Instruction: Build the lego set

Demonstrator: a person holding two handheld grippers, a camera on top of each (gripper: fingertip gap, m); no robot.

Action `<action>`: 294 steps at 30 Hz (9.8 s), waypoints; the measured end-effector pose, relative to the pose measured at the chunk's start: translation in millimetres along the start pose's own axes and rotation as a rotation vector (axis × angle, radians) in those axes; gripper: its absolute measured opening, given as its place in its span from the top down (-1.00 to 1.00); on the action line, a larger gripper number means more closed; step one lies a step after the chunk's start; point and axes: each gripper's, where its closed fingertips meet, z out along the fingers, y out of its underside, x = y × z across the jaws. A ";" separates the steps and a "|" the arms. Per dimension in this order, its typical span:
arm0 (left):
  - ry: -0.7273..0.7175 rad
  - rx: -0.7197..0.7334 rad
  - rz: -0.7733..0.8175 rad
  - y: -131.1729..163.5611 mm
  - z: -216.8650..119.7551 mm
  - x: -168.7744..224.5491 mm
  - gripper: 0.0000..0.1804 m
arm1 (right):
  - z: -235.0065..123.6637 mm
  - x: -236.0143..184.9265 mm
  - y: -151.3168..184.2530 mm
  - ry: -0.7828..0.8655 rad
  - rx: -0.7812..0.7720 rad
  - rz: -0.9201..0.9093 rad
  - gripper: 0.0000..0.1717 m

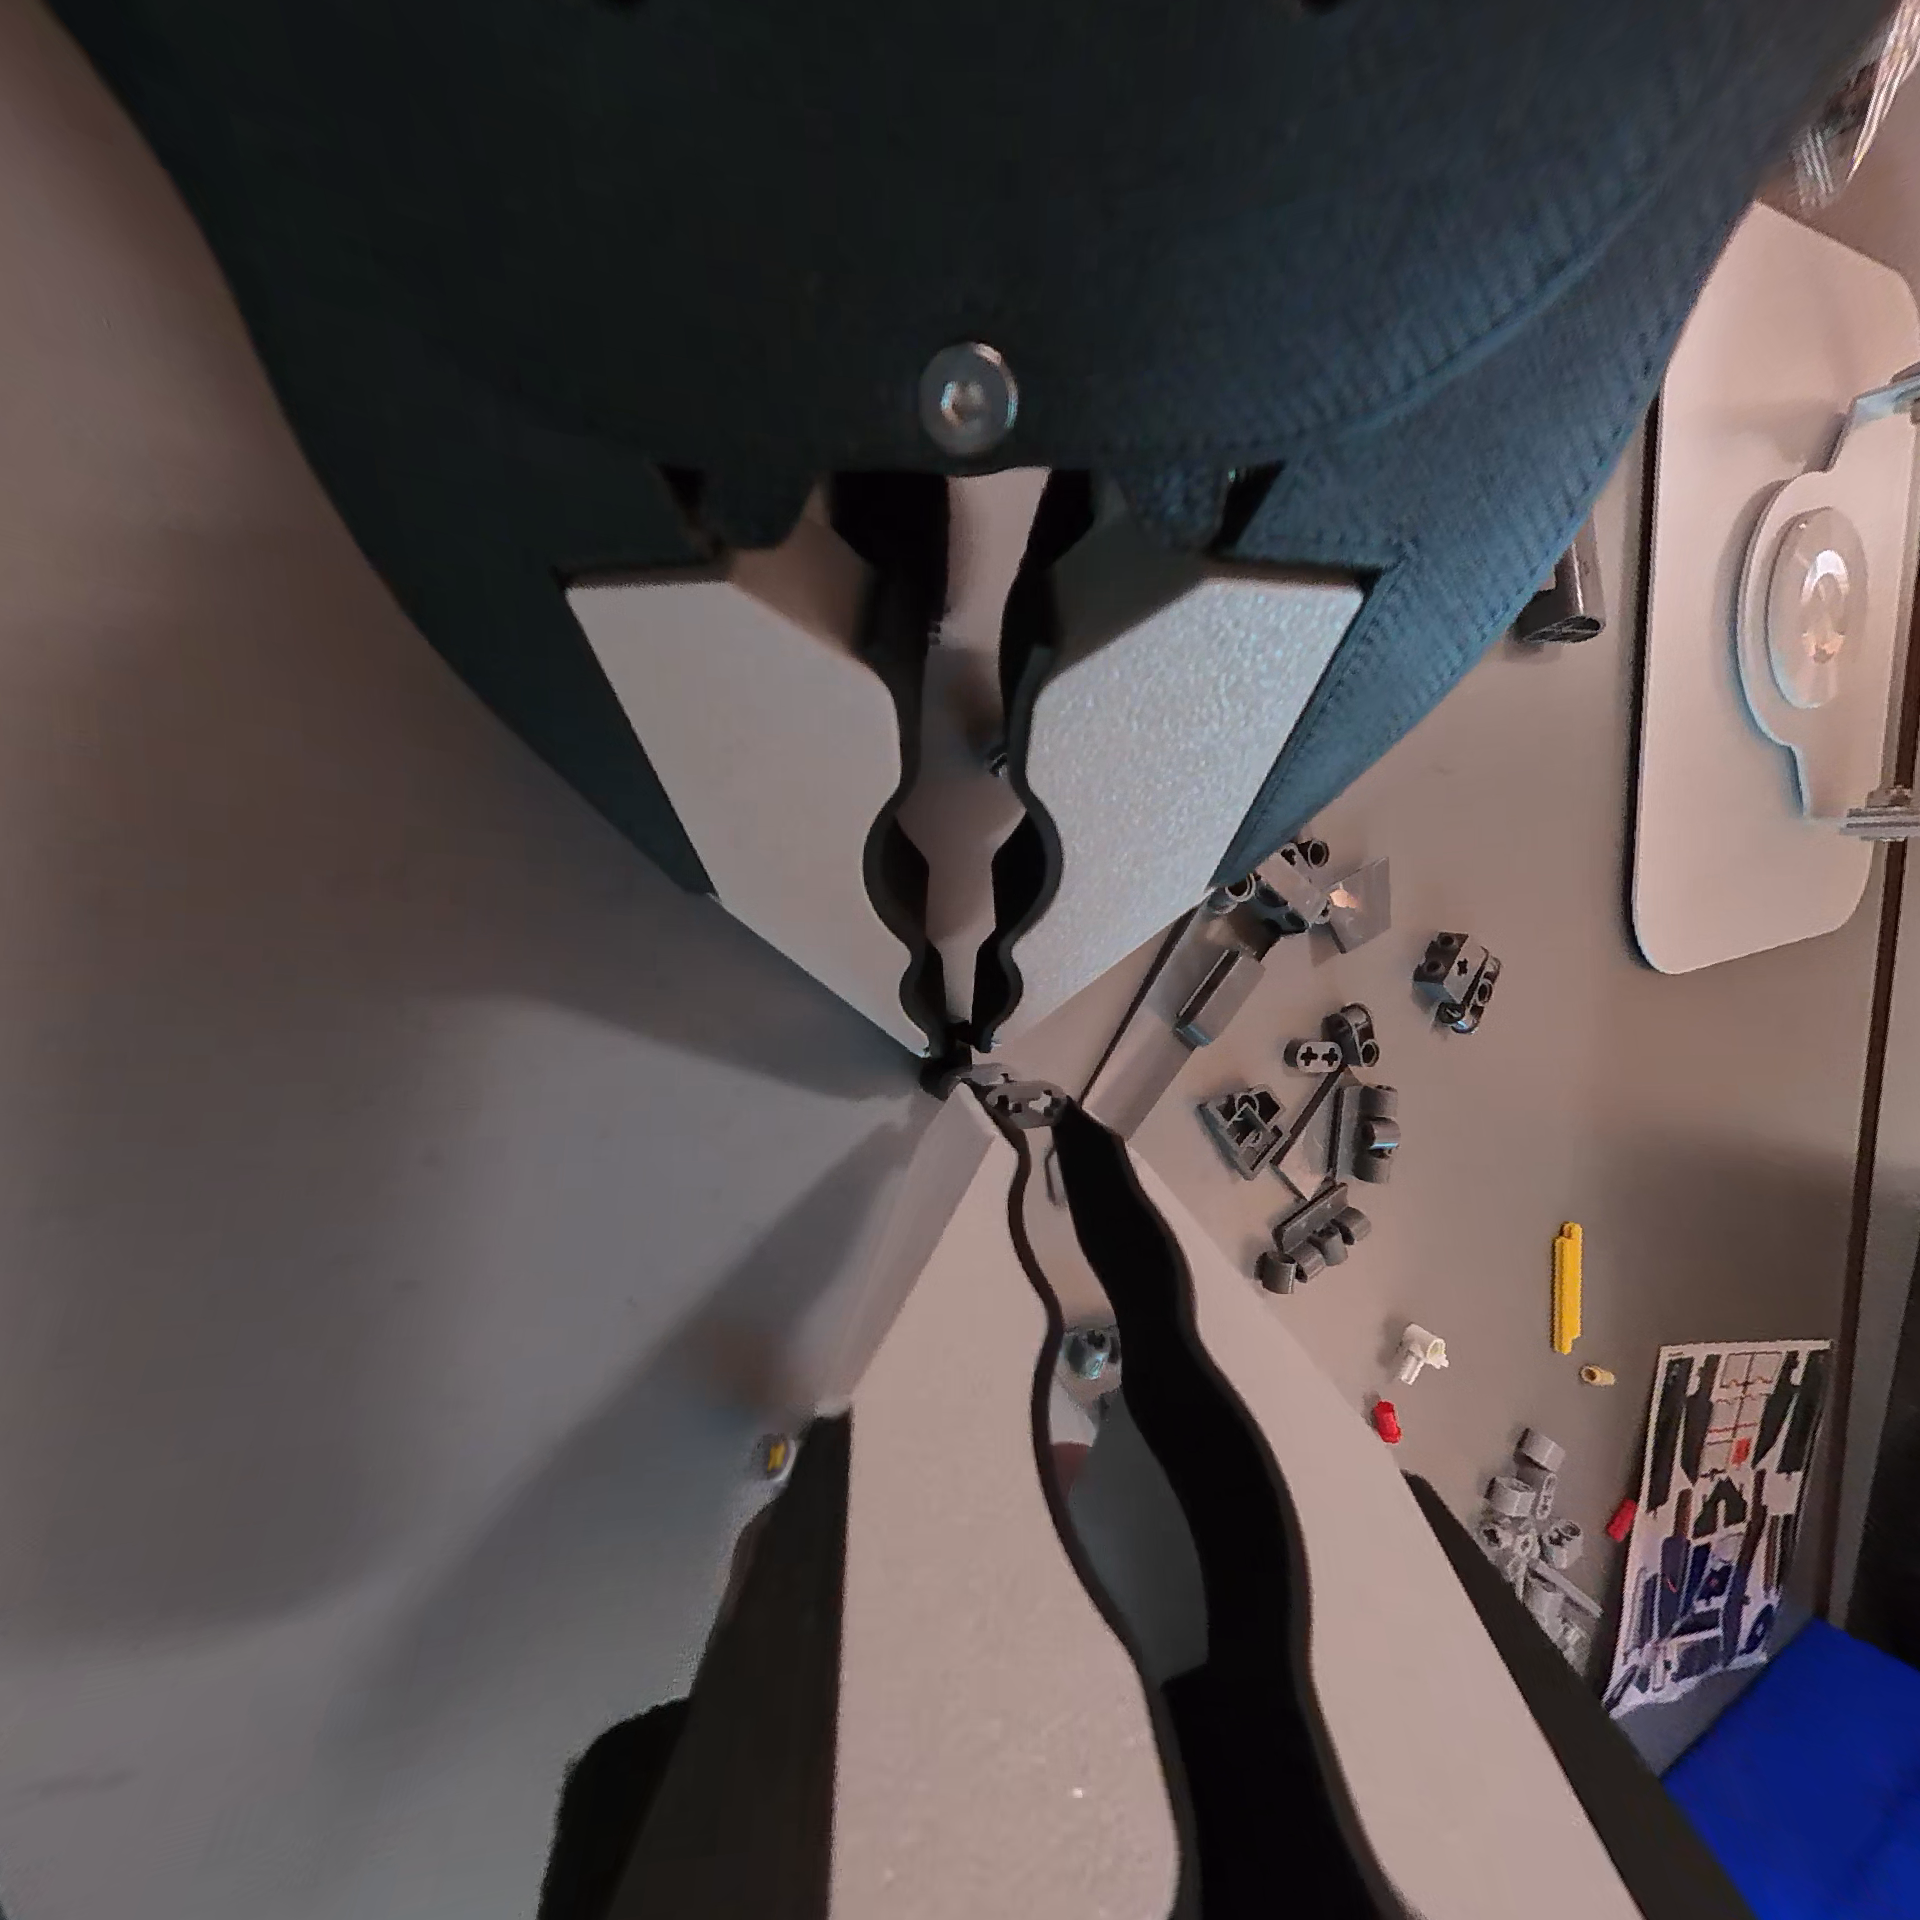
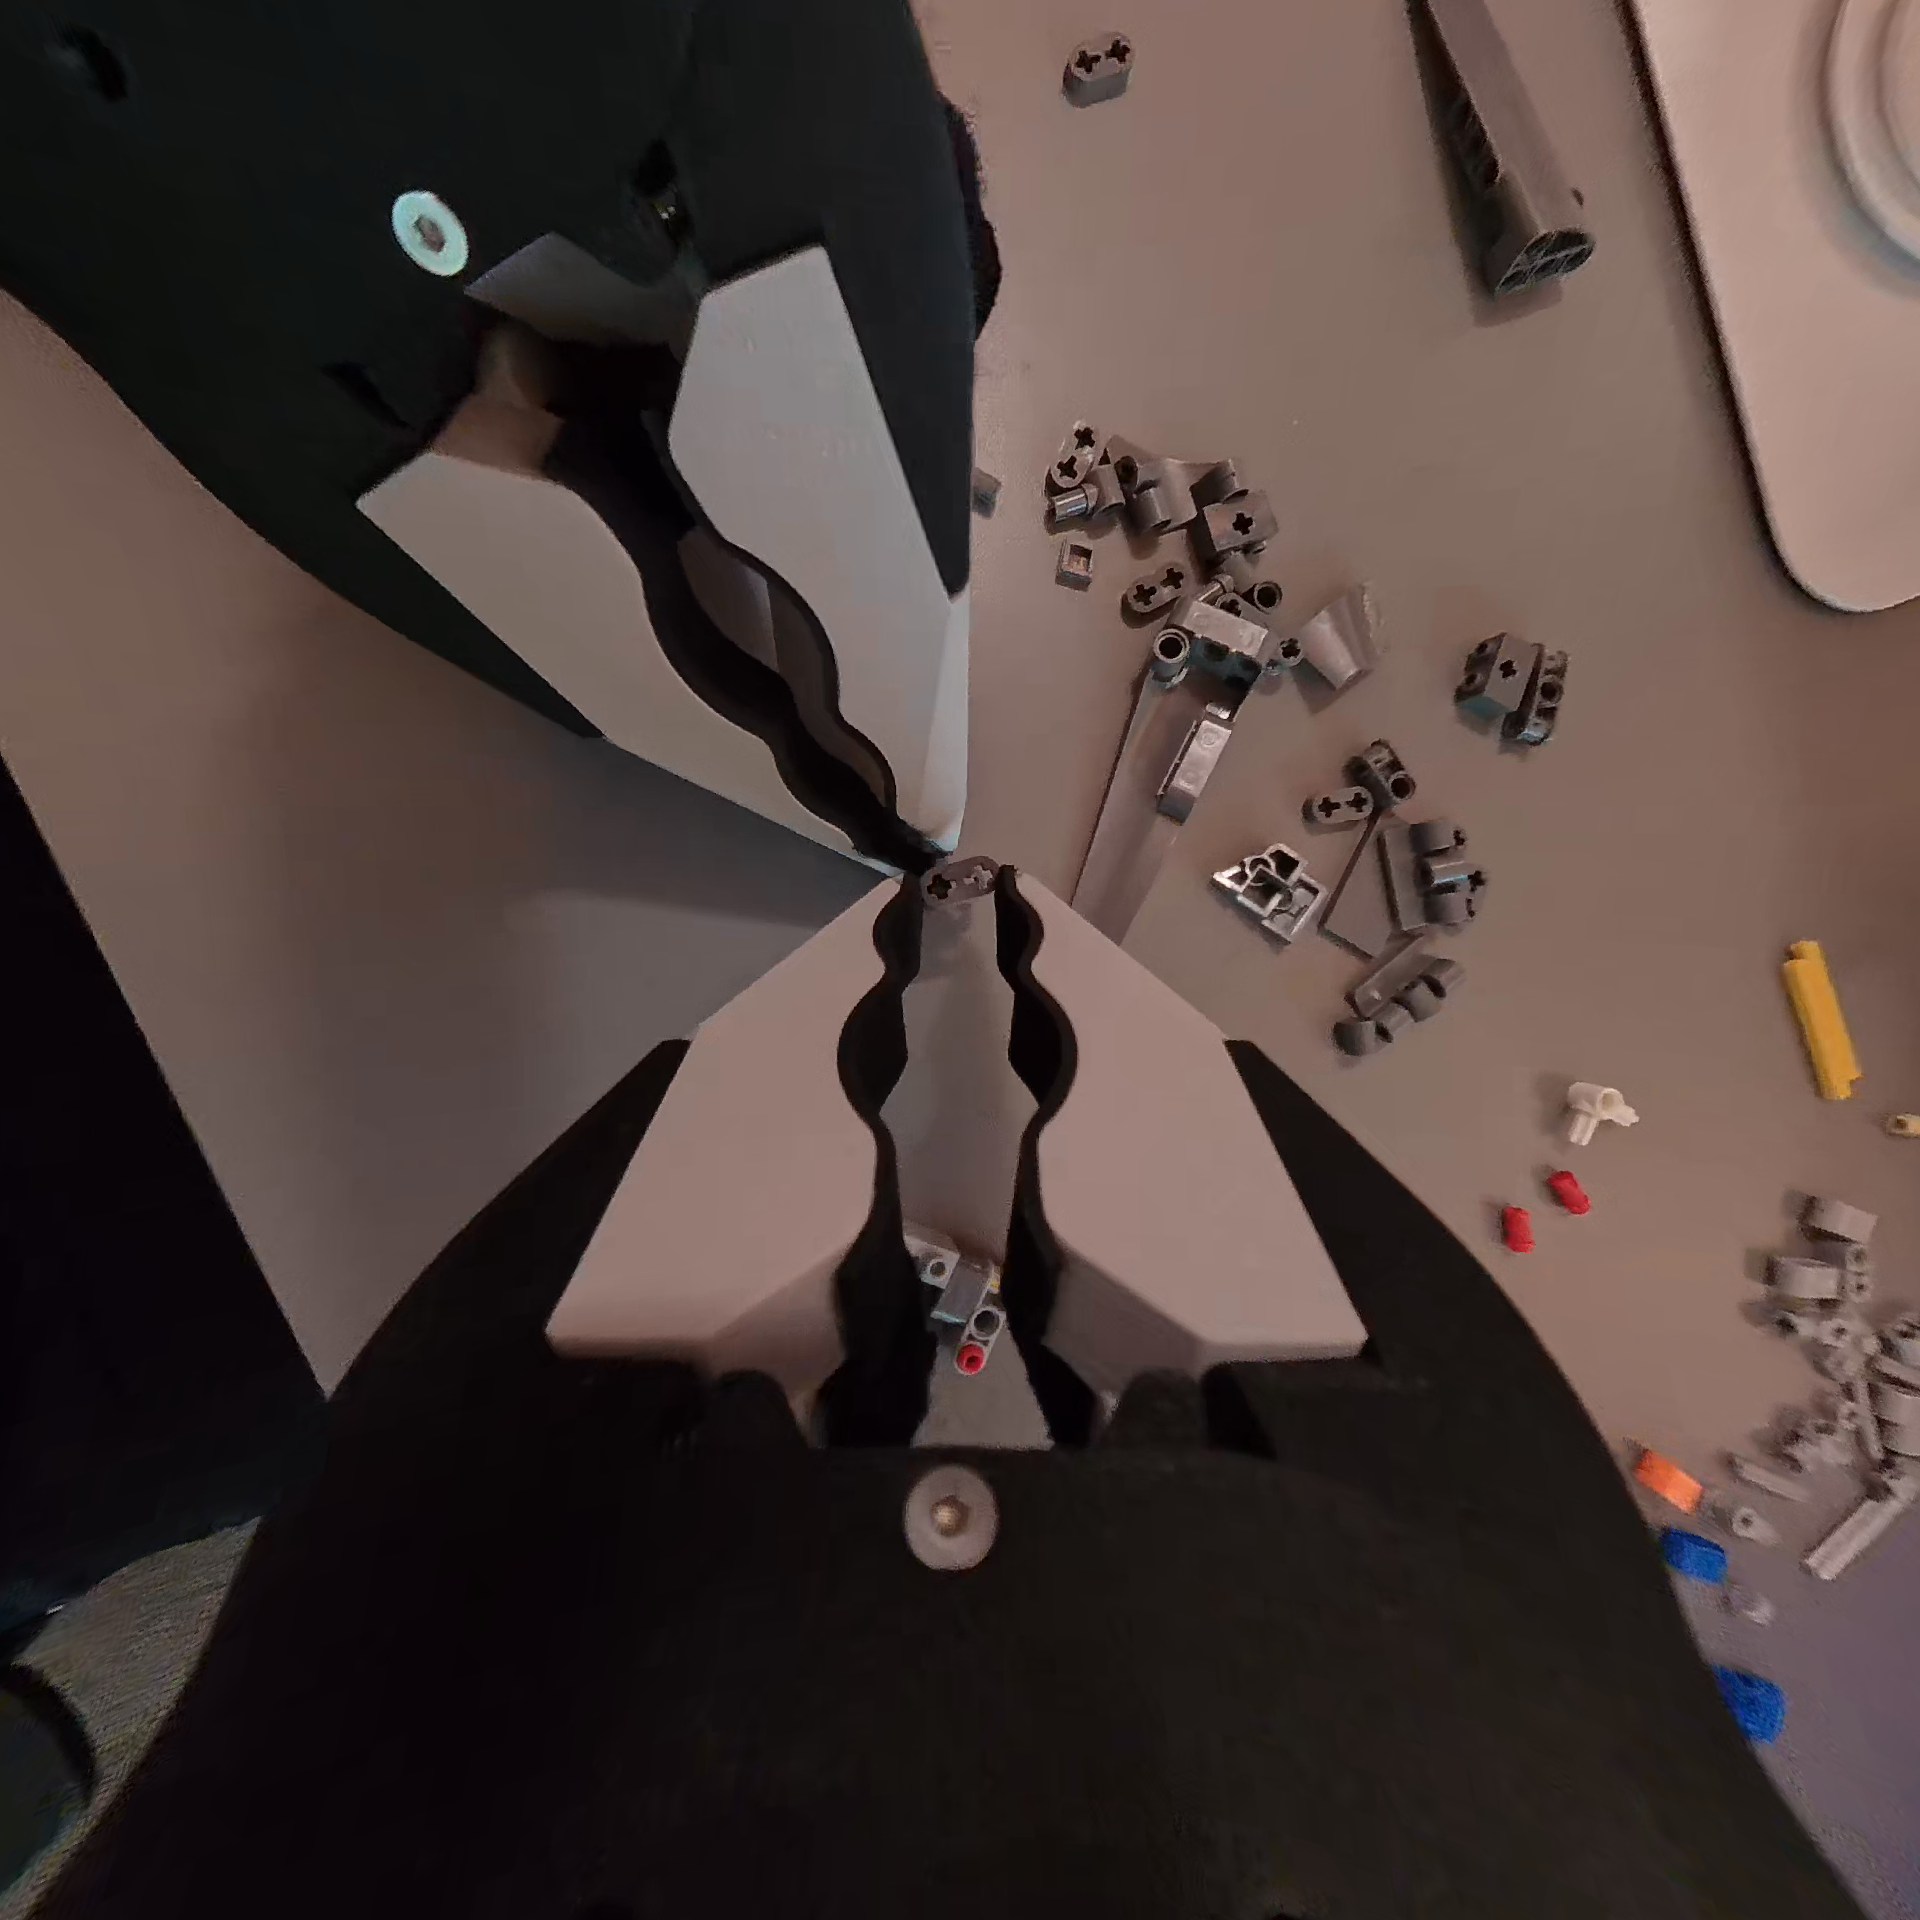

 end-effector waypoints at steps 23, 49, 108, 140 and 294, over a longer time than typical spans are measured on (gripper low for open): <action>-0.005 0.014 0.014 -2.0 0.7 0.9 0.98 | 0.1 -4.5 3.7 -0.195 -0.073 0.086 0.86; -0.008 0.026 0.023 -3.3 1.6 0.6 0.98 | 2.3 -4.3 1.7 -0.084 -0.054 -0.029 0.81; 0.000 0.041 0.041 -6.4 4.0 1.2 0.99 | 2.8 -4.1 6.8 -0.332 0.012 -0.066 0.85; 0.004 0.036 0.038 -6.5 4.2 0.7 0.98 | 3.4 -4.3 7.8 -0.032 -0.048 -0.233 0.85; 0.022 0.063 0.063 -15.1 6.9 8.3 0.99 | -12.2 -8.7 11.8 -0.163 0.097 -0.142 1.00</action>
